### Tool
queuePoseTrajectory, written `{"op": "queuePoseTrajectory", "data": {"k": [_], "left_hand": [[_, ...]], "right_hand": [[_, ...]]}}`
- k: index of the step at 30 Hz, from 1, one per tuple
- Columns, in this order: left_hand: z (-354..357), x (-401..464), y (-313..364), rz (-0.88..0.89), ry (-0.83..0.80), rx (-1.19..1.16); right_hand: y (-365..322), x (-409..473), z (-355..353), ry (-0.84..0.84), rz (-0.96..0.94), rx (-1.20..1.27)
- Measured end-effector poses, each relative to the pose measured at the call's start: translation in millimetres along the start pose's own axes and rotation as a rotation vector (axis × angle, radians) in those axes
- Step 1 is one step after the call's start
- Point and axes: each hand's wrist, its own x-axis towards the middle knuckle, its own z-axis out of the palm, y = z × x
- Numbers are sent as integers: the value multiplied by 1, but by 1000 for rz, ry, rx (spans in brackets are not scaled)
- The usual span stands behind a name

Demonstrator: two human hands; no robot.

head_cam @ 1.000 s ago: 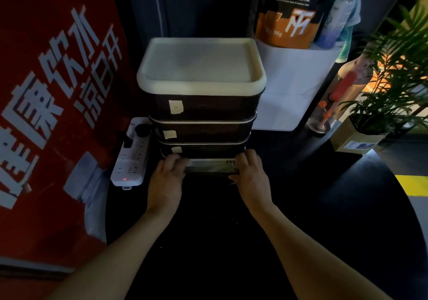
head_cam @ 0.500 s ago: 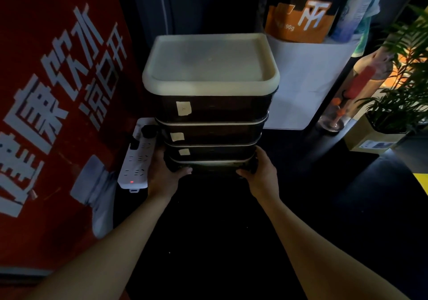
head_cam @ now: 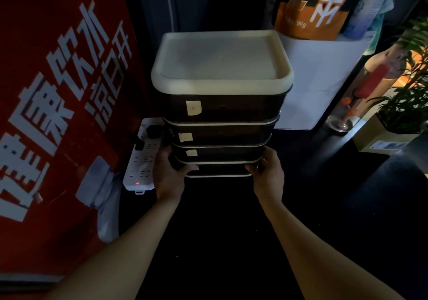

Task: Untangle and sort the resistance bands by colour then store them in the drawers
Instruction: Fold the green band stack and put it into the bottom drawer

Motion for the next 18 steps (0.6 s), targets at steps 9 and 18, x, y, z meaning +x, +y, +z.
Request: {"op": "queuePoseTrajectory", "data": {"k": [9,18], "left_hand": [[3,-25,17,-152,-140,-207],[3,-18,25,-205,-187,-208]], "right_hand": [[-17,-21,-1,-94,118,143],[-35,-11,-10,-193,67,101]]}}
